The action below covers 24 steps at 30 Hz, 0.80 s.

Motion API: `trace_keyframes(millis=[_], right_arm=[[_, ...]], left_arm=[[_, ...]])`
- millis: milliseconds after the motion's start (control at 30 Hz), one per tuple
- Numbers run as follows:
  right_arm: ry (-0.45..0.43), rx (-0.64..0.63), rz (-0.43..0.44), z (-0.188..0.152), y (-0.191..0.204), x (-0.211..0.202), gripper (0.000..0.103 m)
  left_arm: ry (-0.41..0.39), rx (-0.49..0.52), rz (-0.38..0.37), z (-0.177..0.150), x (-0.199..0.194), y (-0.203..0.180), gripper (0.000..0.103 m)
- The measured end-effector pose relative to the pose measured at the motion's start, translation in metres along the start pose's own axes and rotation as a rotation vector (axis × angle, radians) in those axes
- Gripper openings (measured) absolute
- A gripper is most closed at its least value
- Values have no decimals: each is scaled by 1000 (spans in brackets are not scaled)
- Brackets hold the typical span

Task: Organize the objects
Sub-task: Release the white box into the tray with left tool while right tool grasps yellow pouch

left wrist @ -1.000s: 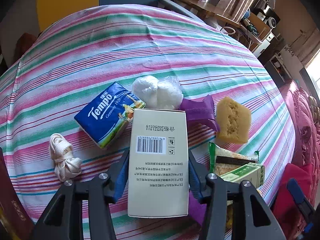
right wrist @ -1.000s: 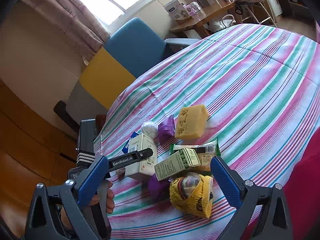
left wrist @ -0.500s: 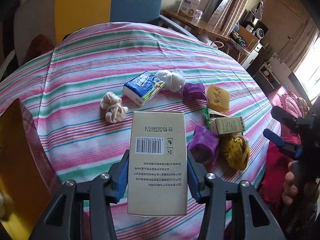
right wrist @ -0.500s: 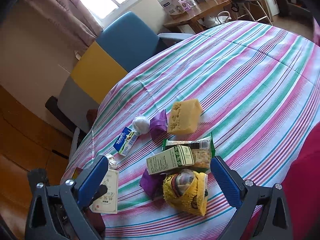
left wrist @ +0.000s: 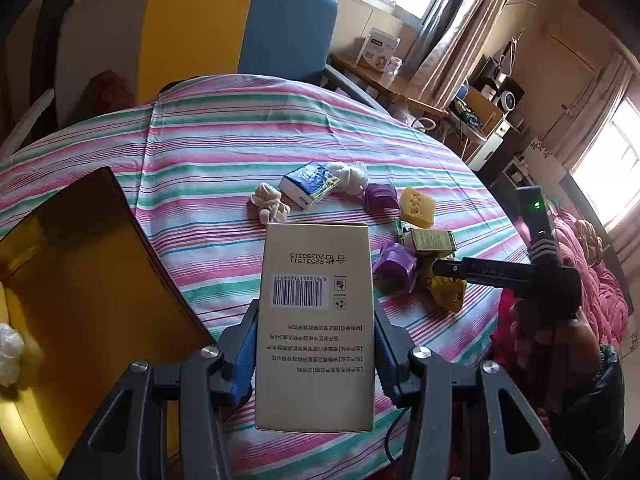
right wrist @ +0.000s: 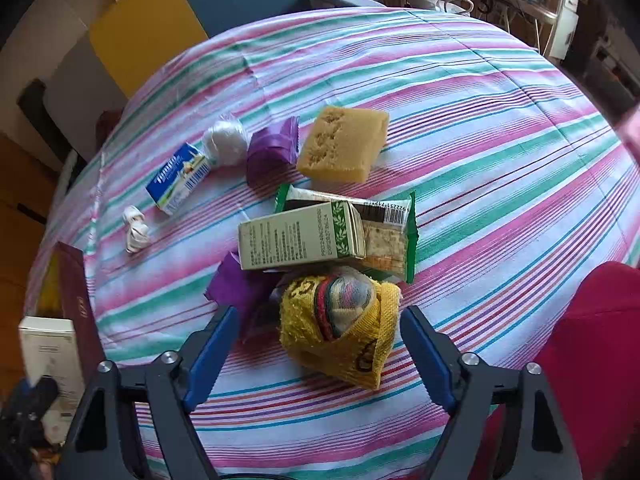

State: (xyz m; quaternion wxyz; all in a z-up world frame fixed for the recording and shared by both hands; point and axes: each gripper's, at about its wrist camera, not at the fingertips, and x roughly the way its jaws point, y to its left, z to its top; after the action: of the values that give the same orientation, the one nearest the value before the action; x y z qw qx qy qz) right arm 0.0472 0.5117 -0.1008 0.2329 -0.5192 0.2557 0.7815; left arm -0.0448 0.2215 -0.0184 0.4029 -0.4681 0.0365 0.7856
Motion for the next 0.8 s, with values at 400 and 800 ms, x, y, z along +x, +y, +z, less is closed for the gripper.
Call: trace_keyframes(millis=[400, 800], right_arm=[[41, -146, -119, -4, 25, 14, 46], [3, -181, -52, -8, 29, 7, 45]], left_arm=[[-86, -189, 54, -33, -56, 71, 50], [-84, -494, 307, -90, -112, 185, 50]])
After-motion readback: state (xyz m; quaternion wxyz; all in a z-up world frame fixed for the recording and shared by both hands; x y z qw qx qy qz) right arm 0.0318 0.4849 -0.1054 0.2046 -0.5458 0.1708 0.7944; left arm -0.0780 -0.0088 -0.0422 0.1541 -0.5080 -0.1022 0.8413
